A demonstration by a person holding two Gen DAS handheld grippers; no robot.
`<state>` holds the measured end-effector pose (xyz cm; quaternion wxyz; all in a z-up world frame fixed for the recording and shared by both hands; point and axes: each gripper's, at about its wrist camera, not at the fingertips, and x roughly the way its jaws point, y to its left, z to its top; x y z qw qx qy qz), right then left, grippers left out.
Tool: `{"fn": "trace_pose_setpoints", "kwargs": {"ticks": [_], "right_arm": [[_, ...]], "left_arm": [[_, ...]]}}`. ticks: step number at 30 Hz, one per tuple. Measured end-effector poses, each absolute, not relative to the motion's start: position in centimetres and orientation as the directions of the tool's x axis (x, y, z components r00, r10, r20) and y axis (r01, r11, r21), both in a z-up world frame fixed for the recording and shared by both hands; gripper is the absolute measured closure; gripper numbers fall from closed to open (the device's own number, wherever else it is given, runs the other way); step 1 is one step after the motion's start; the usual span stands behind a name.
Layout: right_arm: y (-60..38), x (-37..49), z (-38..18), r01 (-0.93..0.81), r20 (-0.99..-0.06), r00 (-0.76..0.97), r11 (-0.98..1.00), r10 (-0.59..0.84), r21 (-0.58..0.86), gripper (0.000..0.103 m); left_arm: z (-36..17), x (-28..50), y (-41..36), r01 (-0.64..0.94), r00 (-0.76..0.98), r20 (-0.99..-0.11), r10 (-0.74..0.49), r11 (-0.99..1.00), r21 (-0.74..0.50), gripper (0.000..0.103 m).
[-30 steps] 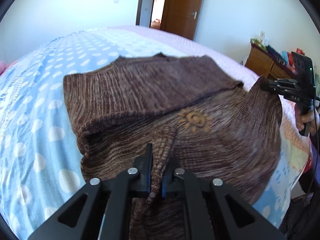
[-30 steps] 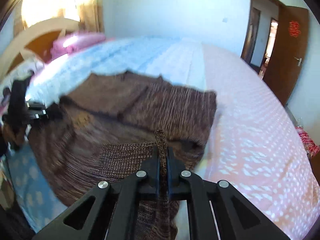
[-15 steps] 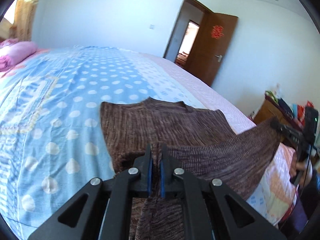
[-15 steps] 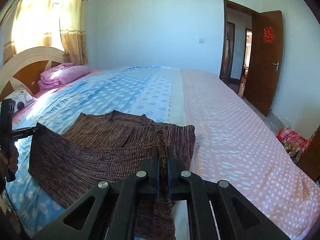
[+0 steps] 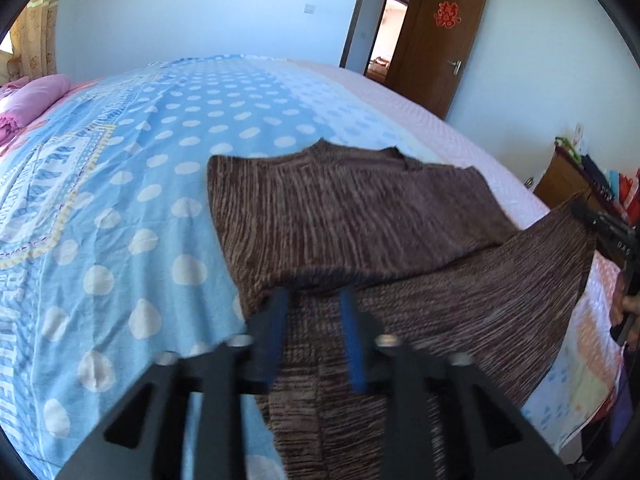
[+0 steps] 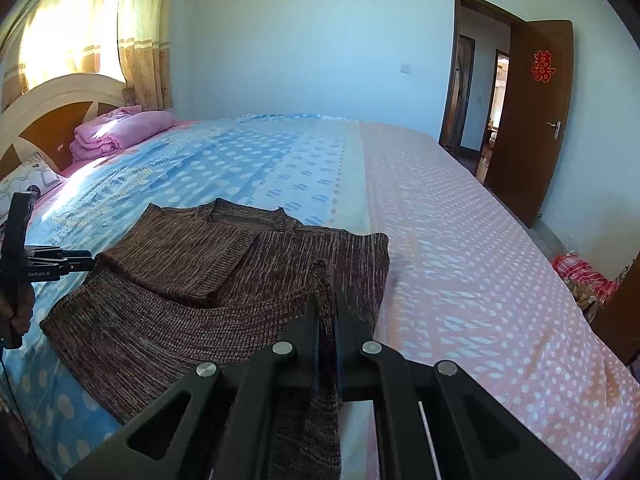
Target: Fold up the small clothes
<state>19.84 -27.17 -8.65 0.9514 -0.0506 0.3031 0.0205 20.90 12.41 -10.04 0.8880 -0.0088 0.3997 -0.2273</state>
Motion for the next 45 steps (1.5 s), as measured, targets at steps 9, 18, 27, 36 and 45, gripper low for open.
{"fn": "trace_pose_setpoints", "kwargs": {"ticks": [9, 18, 27, 36, 45], "right_arm": [[-27.2, 19.6, -8.8, -0.066, -0.586, 0.81, 0.995, 0.012, -0.07, 0.098], [-27.2, 18.9, -9.4, -0.053, -0.6, 0.8, 0.997, 0.01, -0.055, 0.098], [-27.2, 18.6, -5.8, -0.058, -0.534, 0.846, 0.994, 0.002, -0.088, 0.098], [-27.1, 27.4, -4.1, -0.029, -0.494, 0.867, 0.984, -0.063, -0.175, 0.098], [-27.3, 39.1, -10.6, 0.068, -0.547, 0.818, 0.974, -0.179, -0.217, 0.098]], "left_arm": [[-12.0, 21.1, 11.7, 0.378, 0.536, -0.757, -0.374, 0.908, -0.181, 0.048], [-12.8, 20.9, 11.0, 0.354, 0.542, -0.763, -0.352, 0.919, -0.173, 0.088], [-8.0, 19.7, 12.2, 0.334, 0.615, -0.673, -0.411, 0.909, -0.25, 0.091], [-3.9, 25.7, 13.8, 0.241, 0.708, -0.6, -0.372, 0.926, -0.289, 0.091], [-6.7, 33.2, 11.6, 0.139, 0.735, -0.625, -0.263, 0.961, -0.24, 0.091]]}}
